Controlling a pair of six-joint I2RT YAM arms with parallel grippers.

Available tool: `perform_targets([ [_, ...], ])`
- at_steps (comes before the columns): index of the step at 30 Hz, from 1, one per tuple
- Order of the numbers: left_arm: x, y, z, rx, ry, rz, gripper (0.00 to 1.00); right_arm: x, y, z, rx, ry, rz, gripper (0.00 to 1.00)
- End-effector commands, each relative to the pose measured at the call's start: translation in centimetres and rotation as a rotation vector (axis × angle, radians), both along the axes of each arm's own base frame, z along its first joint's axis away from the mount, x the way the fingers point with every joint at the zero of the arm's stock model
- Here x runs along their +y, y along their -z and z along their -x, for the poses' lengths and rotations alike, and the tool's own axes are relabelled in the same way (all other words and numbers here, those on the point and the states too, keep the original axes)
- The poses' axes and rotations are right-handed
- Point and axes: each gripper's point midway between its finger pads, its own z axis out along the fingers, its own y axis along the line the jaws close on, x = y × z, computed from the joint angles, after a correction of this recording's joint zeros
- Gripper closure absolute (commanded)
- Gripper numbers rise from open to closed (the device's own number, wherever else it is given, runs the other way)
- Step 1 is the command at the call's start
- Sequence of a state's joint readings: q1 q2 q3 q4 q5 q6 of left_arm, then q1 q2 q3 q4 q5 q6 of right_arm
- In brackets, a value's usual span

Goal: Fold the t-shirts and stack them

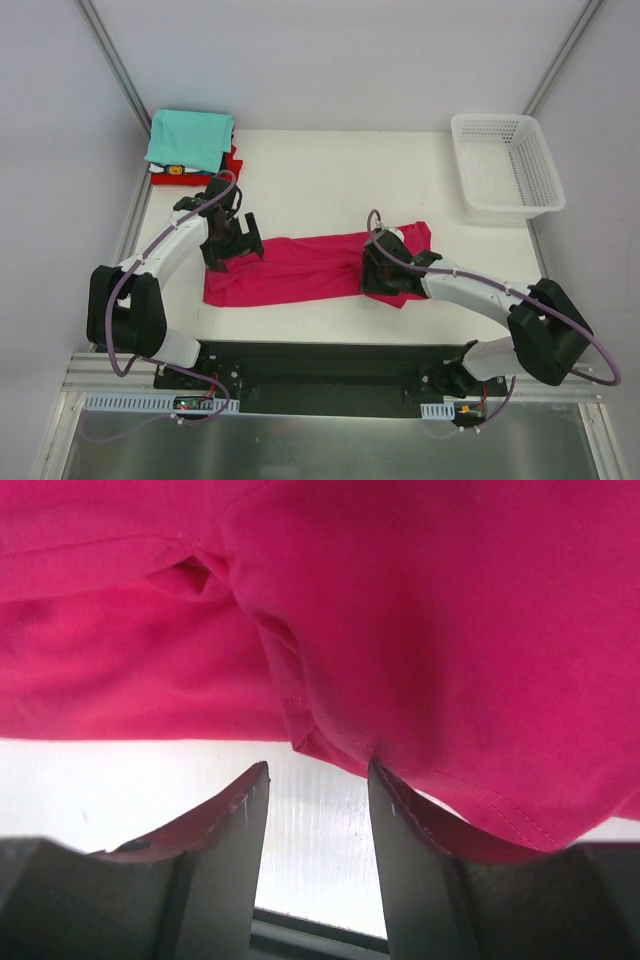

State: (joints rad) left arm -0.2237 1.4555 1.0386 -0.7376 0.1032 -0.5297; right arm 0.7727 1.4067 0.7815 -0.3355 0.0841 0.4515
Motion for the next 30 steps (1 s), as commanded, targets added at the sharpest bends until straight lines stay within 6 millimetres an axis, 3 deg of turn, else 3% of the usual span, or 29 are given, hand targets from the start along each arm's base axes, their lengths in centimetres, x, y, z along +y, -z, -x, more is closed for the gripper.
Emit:
perform_targets([
  [1,-0.2,-0.6,0.5,-0.019,0.018,0.007,0.01,1.1,-2.4,-2.5,-0.219,0.171,-0.062,0.52],
  [6,-0.2,-0.8,0.7,-0.027,0.018,0.007,0.01,4.0,-3.0,-2.8,-0.287,0.192,-0.117,0.52],
  [11,-0.1,-0.9,0.9,-0.033,0.021,0.009,0.01,7.0,-2.2,-2.7,-0.272,0.161,-0.125,0.53],
  [18,0.3,-0.7,1.3,-0.036,0.023,-0.006,0.01,5.9,-2.0,-2.0,-0.278,0.166,-0.081,0.53],
  [24,0.1,-0.8,1.2,-0.031,0.02,0.004,0.01,4.4,-3.0,-1.6,-0.303,0.174,-0.051,0.53],
  [30,0.1,-0.8,1.3,-0.034,0.024,0.006,0.01,2.7,-2.3,-0.9,-0.297,0.208,-0.018,0.53],
])
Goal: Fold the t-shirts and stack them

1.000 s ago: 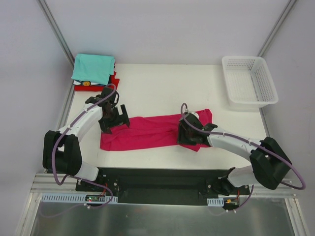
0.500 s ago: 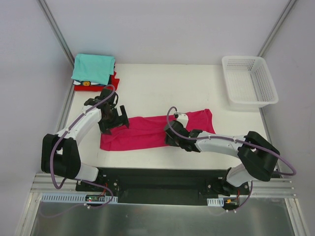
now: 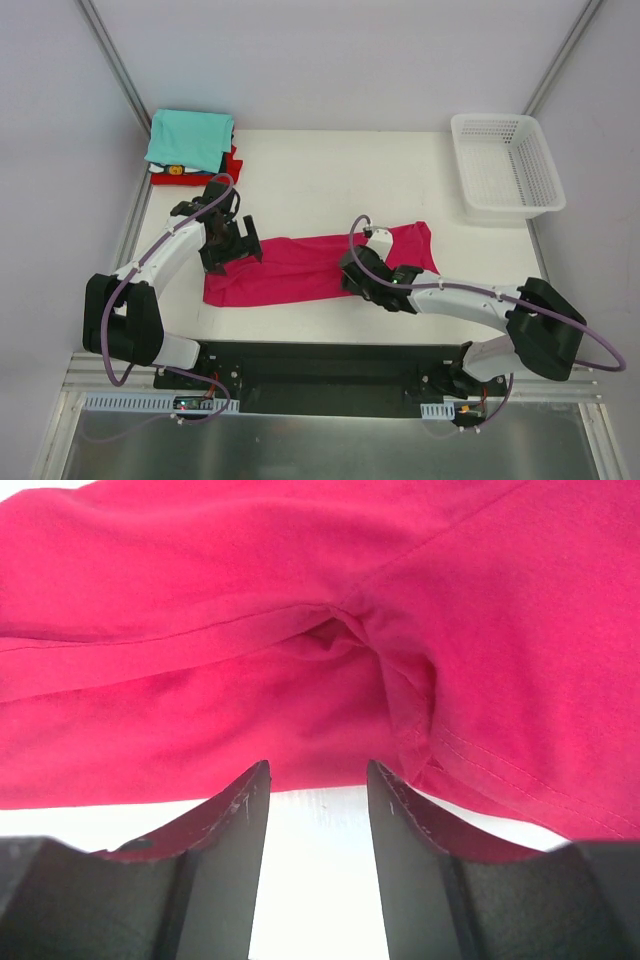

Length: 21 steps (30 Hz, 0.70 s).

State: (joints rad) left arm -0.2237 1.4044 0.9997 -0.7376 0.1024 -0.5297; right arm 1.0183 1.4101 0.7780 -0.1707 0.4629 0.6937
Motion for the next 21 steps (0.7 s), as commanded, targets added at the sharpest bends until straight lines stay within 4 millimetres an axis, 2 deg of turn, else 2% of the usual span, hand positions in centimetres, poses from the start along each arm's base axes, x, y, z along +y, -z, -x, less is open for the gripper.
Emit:
perform_targets([
  [1,-0.1,-0.7,0.4,-0.021,0.024,0.003,0.01,-2.0,0.5,0.6,-0.001,0.056,0.031,0.53],
  [9,-0.1,-0.8,0.5,-0.026,0.025,0.002,0.01,-2.9,2.2,1.4,0.034,0.076,0.057,0.53],
  [21,0.2,-0.9,0.4,-0.03,0.026,-0.013,0.01,-3.3,2.8,0.9,0.013,0.088,0.081,0.53],
])
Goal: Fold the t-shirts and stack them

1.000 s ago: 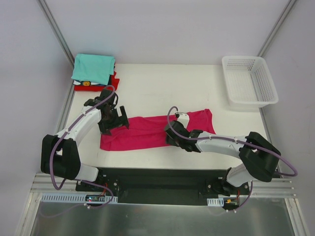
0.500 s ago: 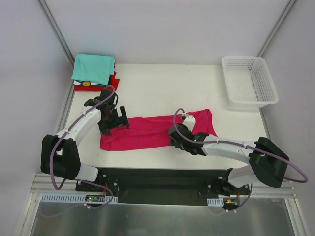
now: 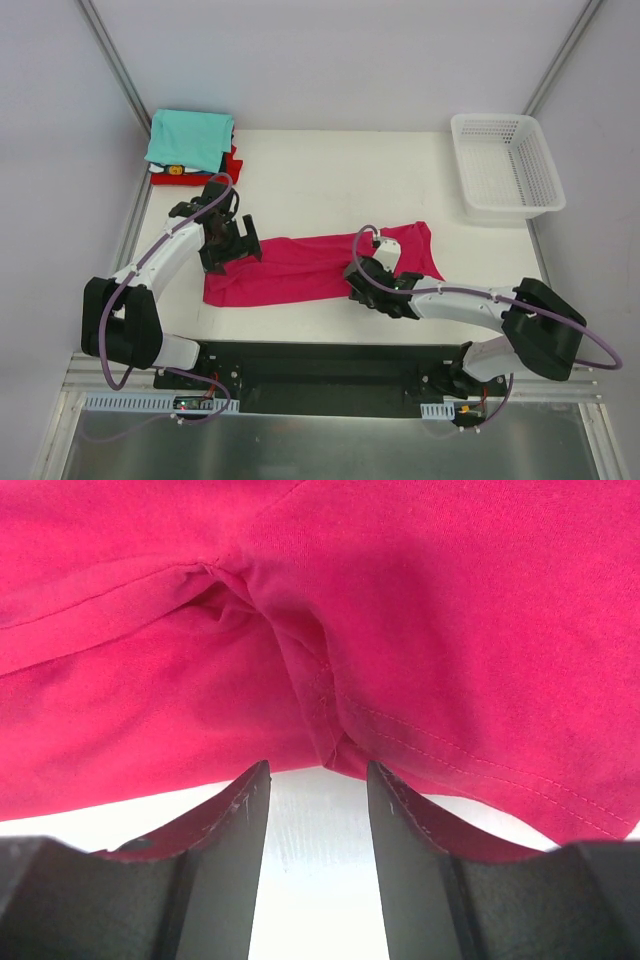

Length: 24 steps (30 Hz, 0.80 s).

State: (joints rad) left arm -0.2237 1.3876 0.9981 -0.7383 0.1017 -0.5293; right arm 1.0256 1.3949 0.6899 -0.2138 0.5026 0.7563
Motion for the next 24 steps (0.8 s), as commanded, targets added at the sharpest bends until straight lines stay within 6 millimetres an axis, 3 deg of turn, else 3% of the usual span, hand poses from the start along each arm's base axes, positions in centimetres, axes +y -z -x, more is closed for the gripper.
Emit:
perform_targets([
  [1,0.2,-0.5,0.4,-0.013,0.026,-0.017,0.01,0.0,0.1,-0.7,-0.029,0.023,0.015,0.53],
  [15,0.2,-0.8,0.1,-0.012,0.028,-0.027,0.01,2.4,-0.4,-2.7,-0.06,-0.014,0.033,0.53],
  [24,0.3,-0.6,0.1,-0.003,0.033,-0.032,0.01,2.7,-0.8,-3.4,-0.07,-0.027,0.055,0.53],
])
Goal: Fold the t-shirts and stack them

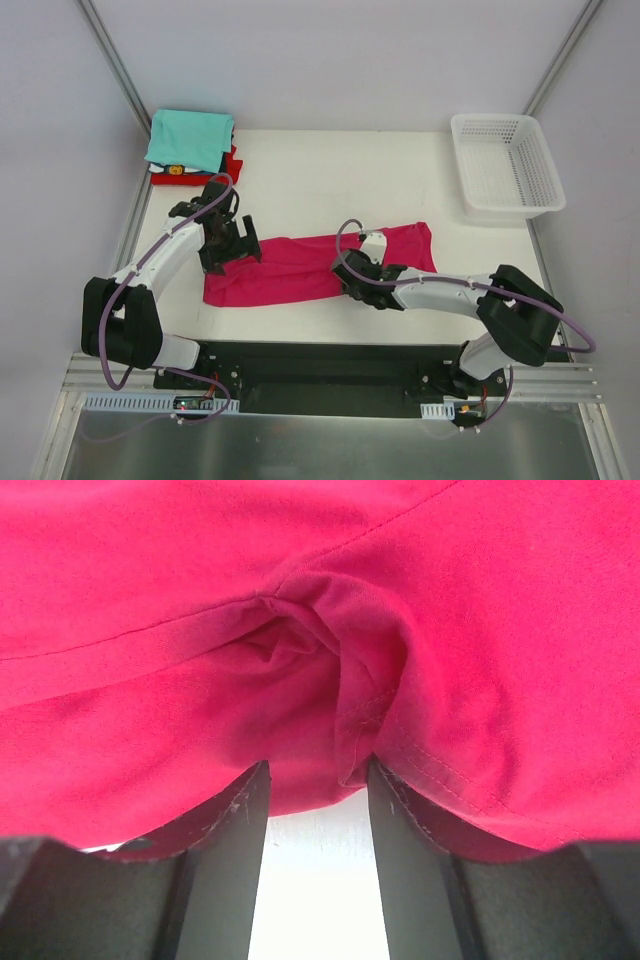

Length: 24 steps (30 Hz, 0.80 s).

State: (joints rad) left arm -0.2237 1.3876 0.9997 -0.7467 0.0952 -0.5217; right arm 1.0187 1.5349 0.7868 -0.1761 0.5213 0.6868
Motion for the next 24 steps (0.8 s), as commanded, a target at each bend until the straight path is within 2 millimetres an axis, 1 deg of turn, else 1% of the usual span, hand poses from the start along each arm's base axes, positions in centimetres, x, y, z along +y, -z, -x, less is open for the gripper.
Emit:
perform_targets([
  [1,0.1,-0.7,-0.1,-0.008,0.028,-0.022,0.01,1.0,-1.6,-1.7,-0.055,0.004,-0.007,0.53],
  [4,0.1,-0.6,-0.1,-0.004,0.029,-0.021,0.01,0.9,-1.7,-1.9,-0.055,-0.005,0.018,0.53],
  [6,0.1,-0.6,-0.1,-0.004,0.029,-0.022,0.01,1.2,-2.1,-2.2,-0.062,-0.01,0.024,0.53],
  [7,0.1,-0.6,-0.1,-0.006,0.03,-0.023,0.01,1.1,-2.2,-2.3,-0.062,-0.012,0.028,0.56],
  [9,0.2,-0.6,-0.1,-0.006,0.031,-0.025,0.01,1.0,-2.3,-2.4,-0.065,-0.01,0.034,0.58],
  [12,0.2,-0.6,0.0,-0.007,0.03,-0.028,0.01,0.7,-2.4,-2.3,-0.063,-0.008,0.04,0.58],
  [19,0.1,-0.3,0.0,0.008,0.027,-0.02,0.01,-0.4,-2.5,-2.2,-0.058,0.005,0.054,0.59],
  [21,0.0,-0.2,0.0,0.015,0.028,-0.019,0.01,-0.7,-2.9,-2.1,-0.055,0.012,0.052,0.6],
  [24,-0.5,0.1,-0.1,0.012,0.038,-0.002,0.01,-1.8,-3.5,-1.4,-0.045,0.021,0.06,0.6],
])
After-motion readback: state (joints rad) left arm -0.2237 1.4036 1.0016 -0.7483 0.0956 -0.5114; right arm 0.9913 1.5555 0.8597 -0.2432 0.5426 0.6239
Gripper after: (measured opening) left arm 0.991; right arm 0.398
